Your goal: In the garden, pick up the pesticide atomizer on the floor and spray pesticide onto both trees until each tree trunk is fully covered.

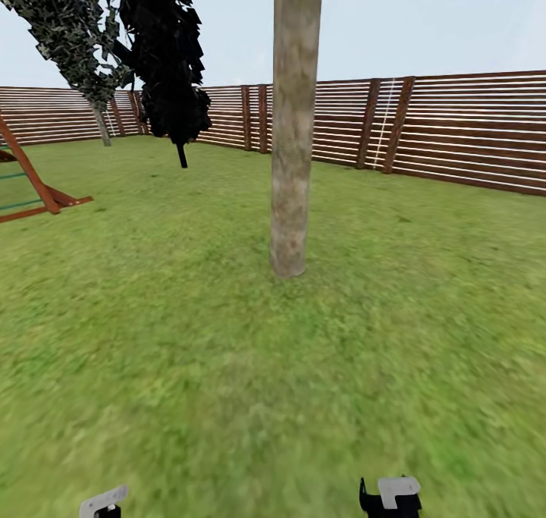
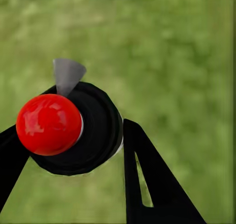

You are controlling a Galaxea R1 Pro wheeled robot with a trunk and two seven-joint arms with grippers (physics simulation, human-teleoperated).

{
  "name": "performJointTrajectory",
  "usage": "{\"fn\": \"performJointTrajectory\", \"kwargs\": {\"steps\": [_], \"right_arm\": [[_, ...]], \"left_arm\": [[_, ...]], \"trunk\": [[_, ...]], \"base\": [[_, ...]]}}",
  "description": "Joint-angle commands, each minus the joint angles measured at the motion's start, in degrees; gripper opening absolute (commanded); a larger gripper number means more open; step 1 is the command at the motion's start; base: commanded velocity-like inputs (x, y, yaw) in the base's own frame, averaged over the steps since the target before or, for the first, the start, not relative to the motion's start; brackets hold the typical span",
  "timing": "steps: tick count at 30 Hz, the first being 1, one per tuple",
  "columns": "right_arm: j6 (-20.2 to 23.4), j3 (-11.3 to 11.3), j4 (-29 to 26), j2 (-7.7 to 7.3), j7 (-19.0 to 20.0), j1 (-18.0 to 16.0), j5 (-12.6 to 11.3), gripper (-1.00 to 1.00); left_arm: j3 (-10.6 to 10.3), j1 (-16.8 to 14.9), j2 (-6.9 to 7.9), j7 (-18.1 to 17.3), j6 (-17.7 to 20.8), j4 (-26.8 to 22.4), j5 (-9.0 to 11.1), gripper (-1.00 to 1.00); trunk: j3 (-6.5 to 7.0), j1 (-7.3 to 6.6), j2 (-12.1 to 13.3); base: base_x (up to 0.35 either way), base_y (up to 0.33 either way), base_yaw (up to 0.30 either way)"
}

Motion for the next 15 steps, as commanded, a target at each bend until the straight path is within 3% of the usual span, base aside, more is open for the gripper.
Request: {"fn": "performJointTrajectory", "kwargs": {"steps": [1,12,15], "right_arm": [[-0.1,-0.4,0.1,0.02,-0.3,0.0,0.6,1.0],[-0.1,-0.4,0.1,0.1,-0.2,0.0,0.6,1.0],[-0.1,-0.4,0.1,0.1,-0.2,0.0,0.6,1.0]], "left_arm": [[0.5,0.0,0.0,0.0,-0.2,0.1,-0.6,-1.0],[0.4,0.0,0.0,0.0,-0.2,0.1,-0.6,-1.0],[0.5,0.0,0.0,0.0,-0.2,0.1,-0.6,-1.0]], "trunk": [[-0.05,0.03,0.0],[-0.05,0.03,0.0],[-0.05,0.03,0.0]], "base": [[0.346,0.0,0.0],[0.346,0.0,-0.004],[0.346,0.0,-0.206]]}}
